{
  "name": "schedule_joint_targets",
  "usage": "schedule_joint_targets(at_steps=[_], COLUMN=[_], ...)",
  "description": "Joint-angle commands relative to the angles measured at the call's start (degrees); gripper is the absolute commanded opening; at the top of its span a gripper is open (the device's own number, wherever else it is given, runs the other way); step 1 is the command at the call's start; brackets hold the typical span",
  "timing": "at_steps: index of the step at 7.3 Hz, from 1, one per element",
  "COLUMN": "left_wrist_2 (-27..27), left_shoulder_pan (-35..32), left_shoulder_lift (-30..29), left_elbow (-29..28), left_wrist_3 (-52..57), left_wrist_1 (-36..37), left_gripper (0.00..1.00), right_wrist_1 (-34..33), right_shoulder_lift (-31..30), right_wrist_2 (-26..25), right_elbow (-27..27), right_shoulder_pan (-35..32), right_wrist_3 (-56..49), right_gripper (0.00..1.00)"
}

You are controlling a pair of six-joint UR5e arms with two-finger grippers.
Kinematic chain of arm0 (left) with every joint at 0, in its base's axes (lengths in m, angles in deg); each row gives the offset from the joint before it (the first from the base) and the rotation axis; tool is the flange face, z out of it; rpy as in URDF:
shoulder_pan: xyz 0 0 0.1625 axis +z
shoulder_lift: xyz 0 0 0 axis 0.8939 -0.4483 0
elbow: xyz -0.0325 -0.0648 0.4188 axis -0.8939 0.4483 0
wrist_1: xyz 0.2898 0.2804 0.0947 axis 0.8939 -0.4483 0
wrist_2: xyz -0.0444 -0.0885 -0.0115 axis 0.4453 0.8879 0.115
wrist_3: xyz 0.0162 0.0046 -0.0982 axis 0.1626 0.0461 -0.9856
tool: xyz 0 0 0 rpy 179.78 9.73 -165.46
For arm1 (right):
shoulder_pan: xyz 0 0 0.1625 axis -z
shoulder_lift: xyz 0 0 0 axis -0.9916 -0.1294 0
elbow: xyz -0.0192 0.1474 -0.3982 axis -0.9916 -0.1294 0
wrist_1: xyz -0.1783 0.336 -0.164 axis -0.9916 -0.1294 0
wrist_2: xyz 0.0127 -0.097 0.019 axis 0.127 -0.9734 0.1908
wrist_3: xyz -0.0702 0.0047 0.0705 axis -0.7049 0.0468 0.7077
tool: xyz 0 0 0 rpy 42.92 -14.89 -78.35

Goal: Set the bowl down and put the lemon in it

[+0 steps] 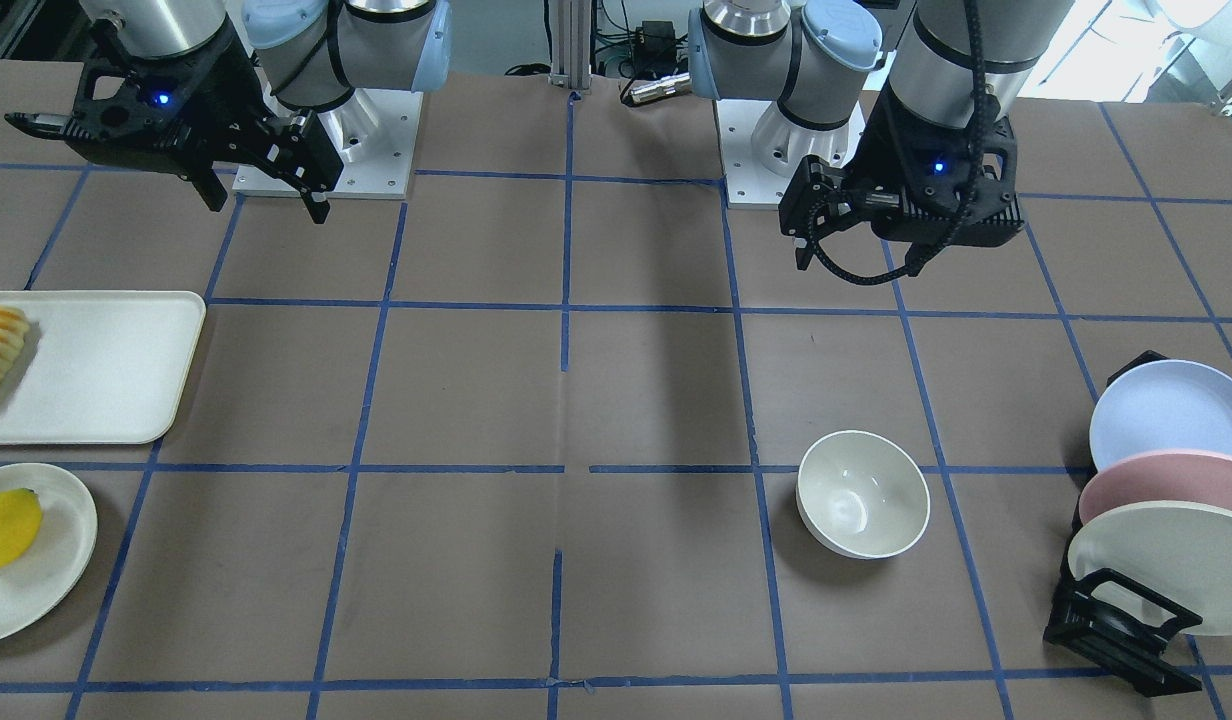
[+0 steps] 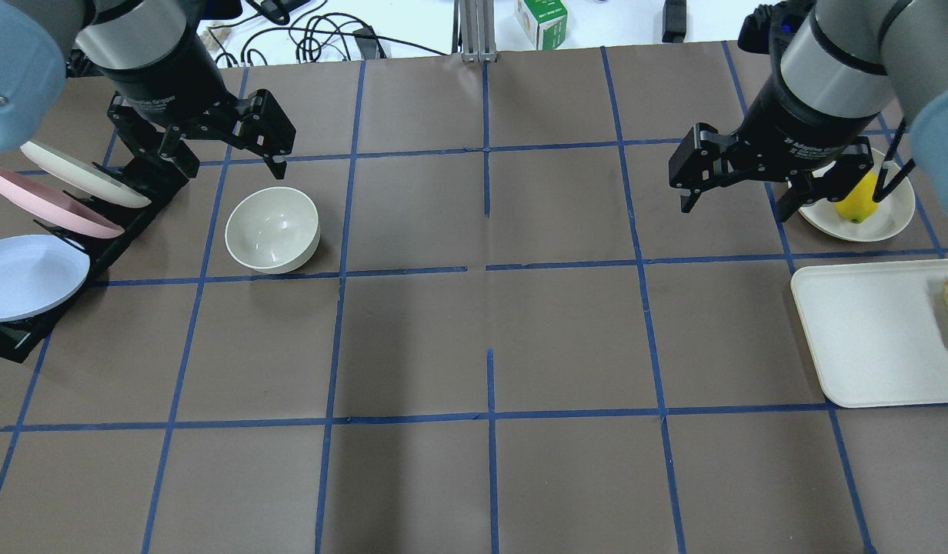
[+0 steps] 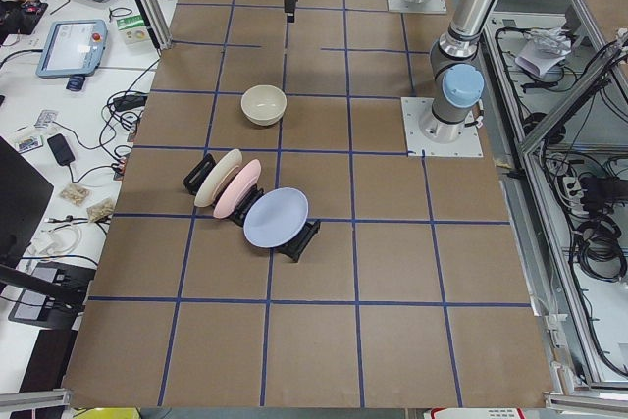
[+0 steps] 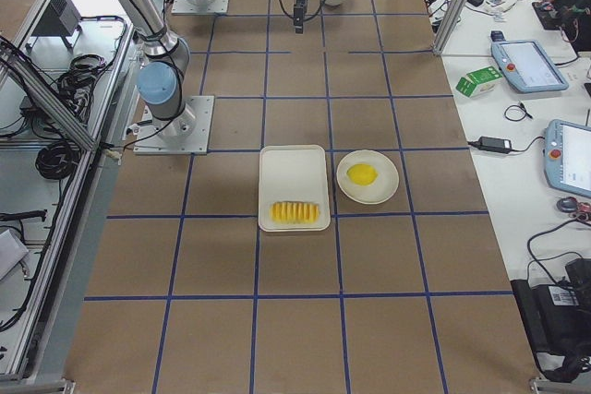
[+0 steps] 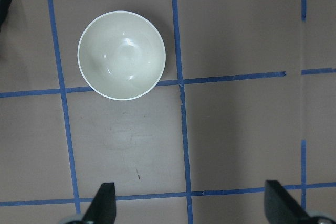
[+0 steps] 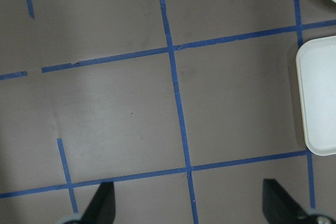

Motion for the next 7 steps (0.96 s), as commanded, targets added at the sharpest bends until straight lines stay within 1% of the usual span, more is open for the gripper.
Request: schedule_joint_targets(at_steps=[1, 3, 4, 5, 6, 7], left_wrist_2=[-0.02, 0.07, 0.51, 0.95, 1.04, 2.86], left_shoulder_pan=[0.00, 0.00, 1.04, 2.71, 5.68, 9.02], left_shoulder_lift=[-0.06, -0.15, -0.58, -2.24, -5.22, -8.46], left_elbow=[-0.02, 0.07, -0.02, -0.02, 0.33, 1.90], left_wrist_3=[0.00, 0.00, 0.09, 1.05, 1.84, 6.02], left_wrist_1=[-0.06, -0.06, 0.46, 2.56, 3.62, 6.33], left_gripper=[1.00, 1.00, 1.00, 1.00, 1.00, 1.00], right_wrist_1=[0.05, -0.13, -0.30, -0.48, -1.18, -4.14], right_shoulder_lift=[0.27, 0.27, 0.45, 1.23, 3.42, 4.39], right_wrist_2=[-1.77, -2.75, -2.67, -2.67, -2.41, -1.71], right_elbow=[0.13, 0.13, 0.66, 0.92, 0.66, 0.23], right_shoulder_pan=[0.08, 0.08, 0.08, 1.21, 3.57, 7.34], right_wrist_3=[-0.20, -0.38, -0.55, -1.08, -4.04, -8.60], right_gripper=[1.00, 1.00, 1.00, 1.00, 1.00, 1.00])
